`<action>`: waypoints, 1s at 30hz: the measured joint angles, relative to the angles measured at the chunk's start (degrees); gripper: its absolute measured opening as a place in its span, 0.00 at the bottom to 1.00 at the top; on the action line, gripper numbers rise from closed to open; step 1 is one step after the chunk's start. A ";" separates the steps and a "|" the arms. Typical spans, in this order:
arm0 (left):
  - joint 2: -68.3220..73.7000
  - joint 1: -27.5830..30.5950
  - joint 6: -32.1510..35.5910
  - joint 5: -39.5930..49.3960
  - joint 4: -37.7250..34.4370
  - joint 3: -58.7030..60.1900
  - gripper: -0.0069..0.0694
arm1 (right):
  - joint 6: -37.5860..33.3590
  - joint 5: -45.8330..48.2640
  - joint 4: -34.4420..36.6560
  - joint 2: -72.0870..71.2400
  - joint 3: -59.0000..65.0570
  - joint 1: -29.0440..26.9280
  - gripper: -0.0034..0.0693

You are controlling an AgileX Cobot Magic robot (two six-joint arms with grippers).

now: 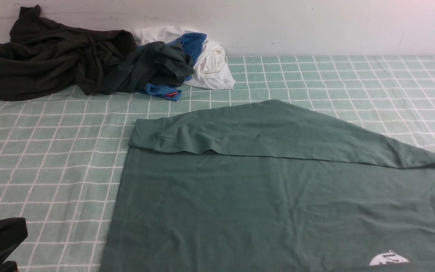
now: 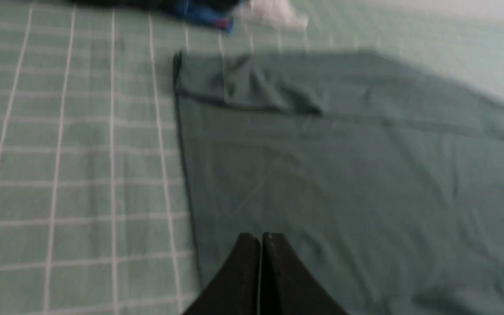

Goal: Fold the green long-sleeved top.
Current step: Use the left arm to clamp the cuff closest to it

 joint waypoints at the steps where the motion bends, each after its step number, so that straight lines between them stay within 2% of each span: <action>1: 4.18 0.00 1.07 4.57 2.37 -3.19 0.09 | -3.10 3.03 -0.55 3.47 -3.30 0.10 0.03; 2: 5.80 -0.05 1.33 6.36 2.80 -3.81 0.09 | -3.68 3.65 -0.76 4.15 -3.95 0.26 0.03; 3: 11.66 -0.89 3.04 12.60 5.84 -8.09 0.09 | -7.34 9.07 -1.22 9.21 -8.81 1.33 0.03; 4: 12.33 -1.09 3.38 13.21 6.14 -8.54 0.09 | -7.69 10.40 -1.28 9.80 -9.38 1.51 0.03; 6: 19.88 -6.14 5.02 17.37 8.94 -12.18 0.09 | -10.80 19.24 -1.37 17.35 -15.95 5.33 0.03; 13: 31.62 -23.44 5.82 17.24 13.12 -12.72 0.13 | -11.74 37.88 -6.24 27.64 -19.45 16.43 0.03; 14: 31.98 -23.44 5.82 17.27 13.25 -12.72 0.13 | -11.74 38.23 -6.43 27.81 -19.45 16.43 0.03; 17: 38.49 -30.14 5.77 13.80 14.79 -12.72 0.23 | -11.74 40.79 -8.82 28.54 -19.45 19.68 0.03; 20: 45.35 -34.85 6.05 8.86 15.81 -12.84 0.38 | -11.08 40.82 -10.30 28.54 -19.50 19.99 0.03; 23: 50.63 -37.57 6.21 5.04 18.28 -13.00 0.51 | -10.81 40.82 -11.48 28.54 -19.51 19.99 0.03; 25: 52.92 -38.23 5.92 3.72 19.61 -13.00 0.56 | -10.72 40.82 -11.74 28.54 -19.51 19.99 0.03; 26: 56.02 -38.91 4.44 1.80 22.44 -13.00 0.61 | -10.60 40.61 -11.74 28.54 -19.51 19.99 0.03; 30: 60.88 -39.11 -0.27 -0.04 26.36 -13.00 0.65 | -10.58 39.90 -11.69 28.54 -19.56 19.99 0.03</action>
